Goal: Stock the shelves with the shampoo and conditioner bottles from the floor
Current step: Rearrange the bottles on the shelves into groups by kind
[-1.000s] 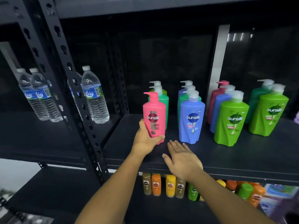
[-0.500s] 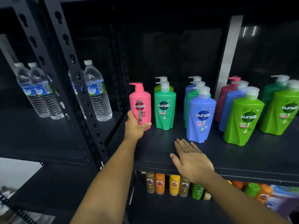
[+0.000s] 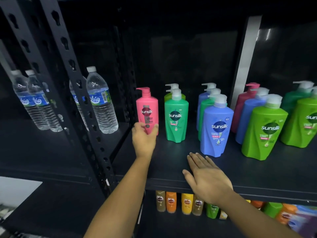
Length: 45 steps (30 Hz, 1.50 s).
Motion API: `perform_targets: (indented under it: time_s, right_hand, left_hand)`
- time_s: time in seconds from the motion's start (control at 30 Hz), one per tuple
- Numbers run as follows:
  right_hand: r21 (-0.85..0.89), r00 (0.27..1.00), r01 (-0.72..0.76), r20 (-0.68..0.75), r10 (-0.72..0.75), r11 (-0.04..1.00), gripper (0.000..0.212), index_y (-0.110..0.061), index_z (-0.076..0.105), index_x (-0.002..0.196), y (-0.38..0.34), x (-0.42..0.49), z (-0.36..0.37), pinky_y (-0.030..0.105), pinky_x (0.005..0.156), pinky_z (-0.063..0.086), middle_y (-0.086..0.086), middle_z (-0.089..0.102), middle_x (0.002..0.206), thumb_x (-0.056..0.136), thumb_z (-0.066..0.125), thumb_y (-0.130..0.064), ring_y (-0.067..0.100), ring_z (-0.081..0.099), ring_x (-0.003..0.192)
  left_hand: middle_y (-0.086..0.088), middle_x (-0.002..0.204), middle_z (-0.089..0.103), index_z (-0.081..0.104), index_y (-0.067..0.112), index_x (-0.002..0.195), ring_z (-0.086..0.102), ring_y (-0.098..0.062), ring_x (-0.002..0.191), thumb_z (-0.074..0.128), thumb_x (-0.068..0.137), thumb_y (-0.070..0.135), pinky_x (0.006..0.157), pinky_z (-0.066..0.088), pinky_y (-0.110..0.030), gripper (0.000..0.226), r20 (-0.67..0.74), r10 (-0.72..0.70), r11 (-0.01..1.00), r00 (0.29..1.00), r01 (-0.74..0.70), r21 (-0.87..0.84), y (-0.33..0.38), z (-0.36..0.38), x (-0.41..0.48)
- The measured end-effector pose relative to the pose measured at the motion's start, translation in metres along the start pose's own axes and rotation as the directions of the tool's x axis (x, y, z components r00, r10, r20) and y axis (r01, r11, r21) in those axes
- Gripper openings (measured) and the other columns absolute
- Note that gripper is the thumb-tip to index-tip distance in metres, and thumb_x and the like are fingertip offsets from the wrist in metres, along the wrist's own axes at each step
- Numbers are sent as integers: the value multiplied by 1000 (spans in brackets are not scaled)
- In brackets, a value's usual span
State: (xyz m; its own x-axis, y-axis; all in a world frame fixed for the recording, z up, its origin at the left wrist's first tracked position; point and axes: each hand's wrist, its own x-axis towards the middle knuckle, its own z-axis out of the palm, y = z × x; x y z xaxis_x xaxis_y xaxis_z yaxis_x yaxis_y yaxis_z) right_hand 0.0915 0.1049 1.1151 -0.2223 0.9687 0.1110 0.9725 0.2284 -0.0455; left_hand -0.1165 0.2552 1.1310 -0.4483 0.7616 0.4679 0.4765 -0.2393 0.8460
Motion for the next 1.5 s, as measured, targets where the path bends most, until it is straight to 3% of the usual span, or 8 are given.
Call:
perform_targets:
  time_s: [0.1,0.23,0.43,0.63,0.93,1.2,1.33,1.5]
  right_hand:
    - [-1,1000,0,8,0,1000,70,-18,8,162,-1,0,-1,32,126,-1,-3,5,170,104,7,-57,12,-2,156]
    - [4,1000,-5,11,5,1000,71,-18,9,162,-1,1,-1,32,126,-1,-3,5,170,104,7,-57,11,-1,156]
    - [24,1000,-1,8,1,1000,71,-18,11,162,0,0,-2,33,127,1,-3,8,170,103,8,-58,11,1,156]
    - [24,1000,5,11,-5,1000,71,-18,11,162,1,0,-2,34,127,2,-2,8,170,103,8,-58,12,2,156]
    - [16,1000,13,9,-13,1000,71,-17,11,162,2,-2,1,35,127,3,-1,8,170,104,8,-58,13,2,156]
    - [32,1000,12,13,-13,999,72,-17,11,162,3,1,2,35,127,3,-2,8,170,103,7,-58,13,2,156]
    - [24,1000,20,1,-20,1000,71,-16,13,162,3,-1,2,36,127,5,0,11,169,104,8,-57,15,5,156]
    - [83,1000,11,-22,-9,996,68,-16,19,161,4,-2,1,36,127,7,0,15,169,105,16,-55,16,9,155]
  left_hand:
    - [1,103,66,59,20,109,64,-14,94,83,81,47,87,55,-33,46,177,70,996,982,-60,-60,18,6,-8]
    - [11,120,63,45,22,138,62,-5,108,92,72,41,98,54,-33,83,493,69,992,867,-9,-124,39,28,-11]
    - [6,113,65,39,26,117,66,-15,99,94,66,39,86,56,-34,77,436,61,996,898,-29,-79,40,51,-19]
    - [13,110,65,40,25,119,66,-6,97,93,71,36,85,57,-30,73,477,83,995,875,-48,-86,33,31,-28]
    - [18,109,64,43,27,124,63,3,95,93,72,35,68,45,-5,73,474,-37,999,880,28,26,20,-46,-34]
    - [-2,117,67,41,13,136,66,-30,109,82,84,41,84,48,-32,71,369,-146,975,918,70,211,10,-67,-21]
    - [-18,148,53,12,1,161,56,-38,128,63,97,47,98,48,-41,94,389,-193,906,901,11,422,12,-68,-51]
    - [-14,136,58,47,6,138,59,-38,119,58,100,38,91,52,-43,51,453,-71,873,889,-164,459,21,-67,-93]
